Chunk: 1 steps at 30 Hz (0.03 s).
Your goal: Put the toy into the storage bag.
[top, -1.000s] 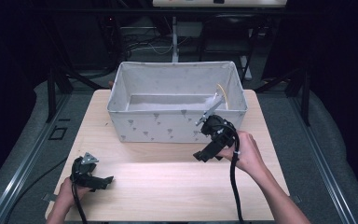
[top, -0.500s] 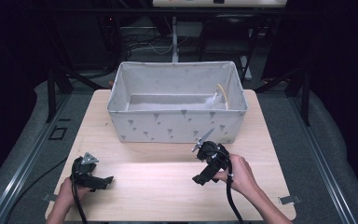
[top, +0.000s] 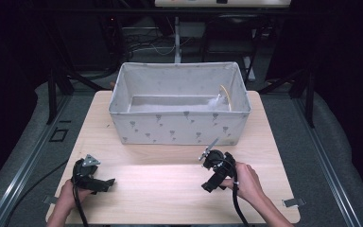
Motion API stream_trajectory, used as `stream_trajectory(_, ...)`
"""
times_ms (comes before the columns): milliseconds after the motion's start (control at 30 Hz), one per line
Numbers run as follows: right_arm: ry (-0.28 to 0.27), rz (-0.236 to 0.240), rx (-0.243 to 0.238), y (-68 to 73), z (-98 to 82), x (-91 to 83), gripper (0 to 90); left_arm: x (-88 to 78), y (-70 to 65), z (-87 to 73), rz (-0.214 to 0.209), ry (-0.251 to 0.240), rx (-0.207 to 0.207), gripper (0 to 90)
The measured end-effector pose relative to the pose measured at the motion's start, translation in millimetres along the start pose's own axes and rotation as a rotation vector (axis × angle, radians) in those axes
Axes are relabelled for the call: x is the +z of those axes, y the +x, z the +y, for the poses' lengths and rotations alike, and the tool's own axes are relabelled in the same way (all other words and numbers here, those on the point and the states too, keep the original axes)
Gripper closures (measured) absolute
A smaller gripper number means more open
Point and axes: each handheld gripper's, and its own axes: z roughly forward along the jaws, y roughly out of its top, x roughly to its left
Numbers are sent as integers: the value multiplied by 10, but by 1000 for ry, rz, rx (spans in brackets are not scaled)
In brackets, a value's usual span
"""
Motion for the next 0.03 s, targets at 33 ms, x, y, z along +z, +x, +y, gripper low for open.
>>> stream_trajectory(33,11,-6,-6,-3,-1,6,95,0,0,0,0,0,0,0)
